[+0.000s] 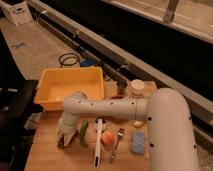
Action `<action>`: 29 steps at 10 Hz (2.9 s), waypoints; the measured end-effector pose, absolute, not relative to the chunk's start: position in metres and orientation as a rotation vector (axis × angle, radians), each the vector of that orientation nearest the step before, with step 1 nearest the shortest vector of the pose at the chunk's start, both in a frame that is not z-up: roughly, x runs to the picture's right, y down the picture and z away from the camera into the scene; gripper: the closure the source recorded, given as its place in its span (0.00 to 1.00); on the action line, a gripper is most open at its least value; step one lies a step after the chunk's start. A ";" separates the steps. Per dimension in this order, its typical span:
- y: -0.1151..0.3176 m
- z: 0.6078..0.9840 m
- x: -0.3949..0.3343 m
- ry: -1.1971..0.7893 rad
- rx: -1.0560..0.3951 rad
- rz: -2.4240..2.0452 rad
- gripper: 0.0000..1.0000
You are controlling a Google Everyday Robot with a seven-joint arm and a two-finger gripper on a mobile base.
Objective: Place grapes in plastic cup
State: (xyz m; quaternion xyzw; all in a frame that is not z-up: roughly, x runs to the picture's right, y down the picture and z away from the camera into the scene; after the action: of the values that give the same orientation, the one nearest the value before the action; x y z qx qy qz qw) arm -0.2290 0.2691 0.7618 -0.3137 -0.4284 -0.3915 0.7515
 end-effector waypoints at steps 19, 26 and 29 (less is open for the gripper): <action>0.106 0.664 -0.002 -0.446 -0.397 -0.499 1.00; 0.080 0.671 0.027 -0.361 -0.390 -0.457 1.00; 0.046 0.682 0.090 -0.274 -0.387 -0.393 1.00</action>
State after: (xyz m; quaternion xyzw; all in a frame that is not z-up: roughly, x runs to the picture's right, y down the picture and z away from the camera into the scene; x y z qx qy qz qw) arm 0.0905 0.0463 0.6817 -0.1904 -0.1347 -0.1934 0.9530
